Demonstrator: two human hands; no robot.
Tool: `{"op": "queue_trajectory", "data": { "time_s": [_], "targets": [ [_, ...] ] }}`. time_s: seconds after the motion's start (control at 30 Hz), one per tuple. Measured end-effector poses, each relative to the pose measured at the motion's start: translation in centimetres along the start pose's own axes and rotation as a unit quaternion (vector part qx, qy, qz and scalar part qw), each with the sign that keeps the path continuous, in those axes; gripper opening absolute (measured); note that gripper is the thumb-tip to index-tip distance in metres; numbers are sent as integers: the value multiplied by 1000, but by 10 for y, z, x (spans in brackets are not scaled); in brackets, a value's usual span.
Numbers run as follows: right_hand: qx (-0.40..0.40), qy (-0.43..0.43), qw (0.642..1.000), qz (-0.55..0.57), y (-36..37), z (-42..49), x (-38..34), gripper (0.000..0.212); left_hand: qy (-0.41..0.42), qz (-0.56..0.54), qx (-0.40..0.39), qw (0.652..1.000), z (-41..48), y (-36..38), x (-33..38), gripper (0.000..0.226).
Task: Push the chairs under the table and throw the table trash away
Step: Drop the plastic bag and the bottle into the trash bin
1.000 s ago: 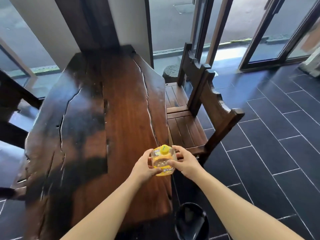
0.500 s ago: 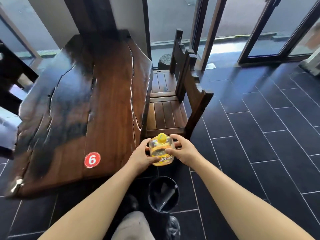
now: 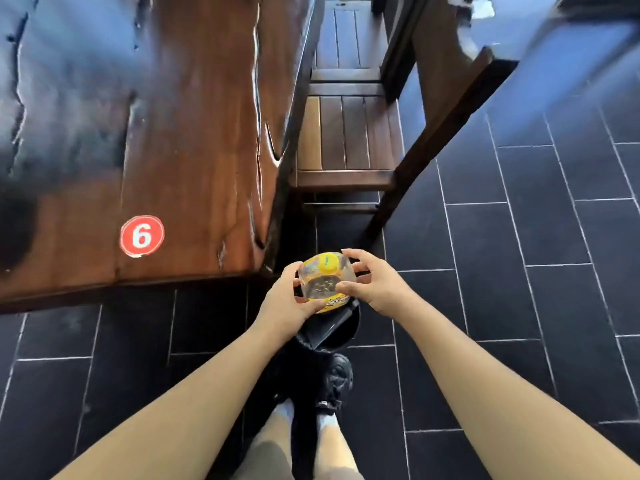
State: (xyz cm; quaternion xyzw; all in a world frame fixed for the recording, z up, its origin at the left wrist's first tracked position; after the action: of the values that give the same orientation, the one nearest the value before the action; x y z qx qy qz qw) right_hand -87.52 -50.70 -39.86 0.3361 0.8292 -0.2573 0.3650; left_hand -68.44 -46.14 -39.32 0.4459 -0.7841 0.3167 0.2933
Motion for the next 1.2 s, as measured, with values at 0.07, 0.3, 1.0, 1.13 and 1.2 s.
{"op": "queue_trajectory", "data": {
  "time_s": [0.07,0.3,1.0,1.13,1.2],
  "targets": [
    [-5,11,1000,3,14,26,30,69,-19,-5,-8,1000,23,4,-33,70],
    [-2,37,999,4,58,119,136,69,-51,-19,-34,998,111,21,-148,73],
    [44,90,995,-4,109,213,304,69,-117,-61,-73,989,223,88,-290,89],
    [62,88,994,-35,100,199,277,71,-115,-58,-73,989,208,80,-266,86],
    [63,97,992,-49,91,186,255,72,-112,-48,-67,990,198,70,-246,84]
  ]
}}
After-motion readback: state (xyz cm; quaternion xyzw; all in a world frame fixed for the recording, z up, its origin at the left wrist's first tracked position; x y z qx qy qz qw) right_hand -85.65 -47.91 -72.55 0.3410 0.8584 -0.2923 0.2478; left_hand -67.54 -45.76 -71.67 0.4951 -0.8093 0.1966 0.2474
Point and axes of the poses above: each hand's wrist, its own z-axis towards the middle knuckle, its own y-axis out of the palm, x = y × z, the point moved 4 cm from there along z, towards the middle knuckle, and after that the axes turned 11 degrees about -x, right-handed, at the moved point
